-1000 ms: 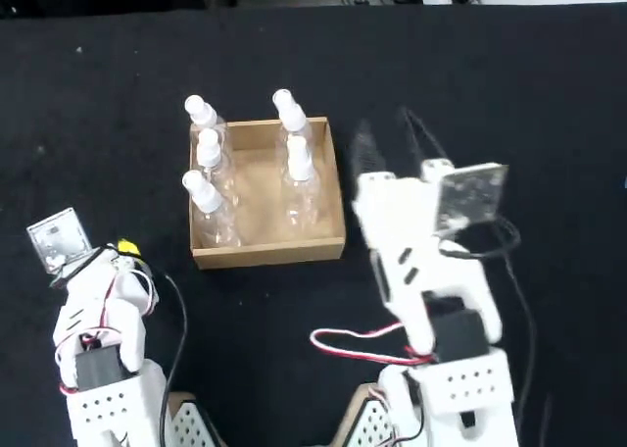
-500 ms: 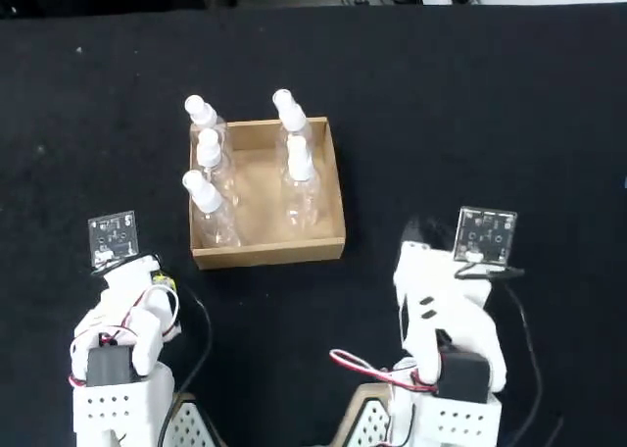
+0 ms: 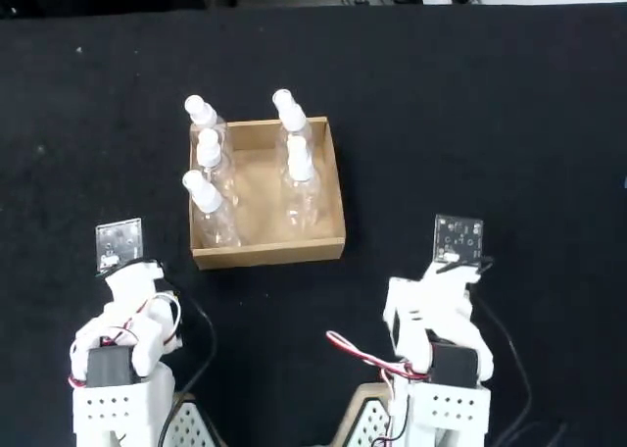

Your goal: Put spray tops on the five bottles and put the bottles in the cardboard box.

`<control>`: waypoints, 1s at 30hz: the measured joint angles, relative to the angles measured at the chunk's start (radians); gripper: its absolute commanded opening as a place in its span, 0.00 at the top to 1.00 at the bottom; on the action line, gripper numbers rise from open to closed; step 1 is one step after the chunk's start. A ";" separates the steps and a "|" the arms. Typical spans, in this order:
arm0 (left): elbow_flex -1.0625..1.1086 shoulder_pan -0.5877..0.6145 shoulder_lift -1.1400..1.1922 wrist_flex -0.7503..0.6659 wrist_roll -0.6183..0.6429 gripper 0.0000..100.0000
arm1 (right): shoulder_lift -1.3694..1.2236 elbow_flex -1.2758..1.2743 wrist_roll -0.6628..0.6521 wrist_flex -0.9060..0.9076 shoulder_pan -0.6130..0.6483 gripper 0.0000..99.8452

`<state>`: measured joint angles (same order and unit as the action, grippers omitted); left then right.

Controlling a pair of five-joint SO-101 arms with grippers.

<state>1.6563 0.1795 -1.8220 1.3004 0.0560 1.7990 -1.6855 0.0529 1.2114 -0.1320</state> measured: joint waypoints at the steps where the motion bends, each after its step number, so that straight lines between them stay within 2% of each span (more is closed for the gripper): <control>1: 0.012 0.000 0.000 -0.002 -0.002 0.97 | 0.000 0.000 0.000 0.021 0.000 0.99; 30: 0.021 -0.009 0.006 -0.011 -0.002 0.97 | 0.000 0.000 0.000 0.081 0.002 0.99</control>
<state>1.6778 0.1703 -1.8159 1.2896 0.0545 1.7990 -1.6855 0.0529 1.2927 -0.1304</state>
